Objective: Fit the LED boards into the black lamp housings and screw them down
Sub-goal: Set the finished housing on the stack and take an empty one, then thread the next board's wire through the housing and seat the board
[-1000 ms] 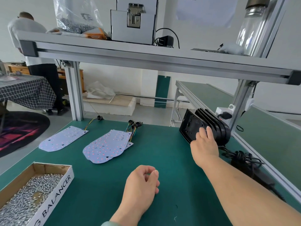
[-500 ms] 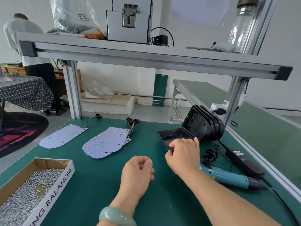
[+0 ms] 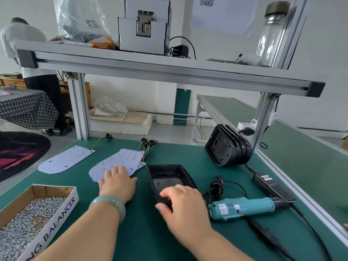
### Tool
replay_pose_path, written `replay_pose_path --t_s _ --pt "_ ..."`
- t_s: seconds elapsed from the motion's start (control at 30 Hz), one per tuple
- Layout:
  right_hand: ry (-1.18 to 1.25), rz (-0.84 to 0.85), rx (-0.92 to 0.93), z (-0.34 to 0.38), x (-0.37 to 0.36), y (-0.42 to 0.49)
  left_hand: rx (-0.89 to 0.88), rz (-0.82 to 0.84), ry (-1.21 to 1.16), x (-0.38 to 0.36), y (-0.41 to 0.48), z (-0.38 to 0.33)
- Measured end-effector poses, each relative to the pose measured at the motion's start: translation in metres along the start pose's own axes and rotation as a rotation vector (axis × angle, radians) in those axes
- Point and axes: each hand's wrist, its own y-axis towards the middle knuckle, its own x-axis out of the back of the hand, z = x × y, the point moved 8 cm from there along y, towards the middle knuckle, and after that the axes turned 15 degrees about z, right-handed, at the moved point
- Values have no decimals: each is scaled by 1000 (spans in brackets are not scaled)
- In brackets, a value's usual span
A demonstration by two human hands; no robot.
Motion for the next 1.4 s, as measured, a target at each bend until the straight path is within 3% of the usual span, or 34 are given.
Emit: replay_pose_path --t_s 0.13,0.2,0.37,0.47,0.6,0.67,0.77,0.8,0.97,1.2,1.4 --pt "-3 168 -17 15 -35 4 -78 -106 383 15 -13 -22" --pt "-19 203 -41 15 -41 3 -109 -129 444 18 -20 -31" --pt "-30 231 -96 0 -36 5 -83 -278 144 37 -28 -4" --pt "-35 224 -29 5 -29 3 -207 -190 -5 23 -25 -8" --pt "-9 -88 84 -16 27 -11 -278 -4 15 0 -12 -17" --pt "-95 51 -103 -65 41 -16 -234 77 74 -10 -2 -13" --pt "-200 571 -450 -140 26 -42 -186 33 247 -4 1 -17" --pt "-236 615 -465 -148 24 -48 -212 -17 340 0 -3 -24" --pt "-412 472 -337 -139 30 -52 -296 -134 702 -6 -17 -49" --pt "-533 391 -584 -159 48 -72 -107 -227 513 28 -16 -27" --pt "-523 298 -661 -165 50 -75 -79 -423 -4 78 -17 -13"
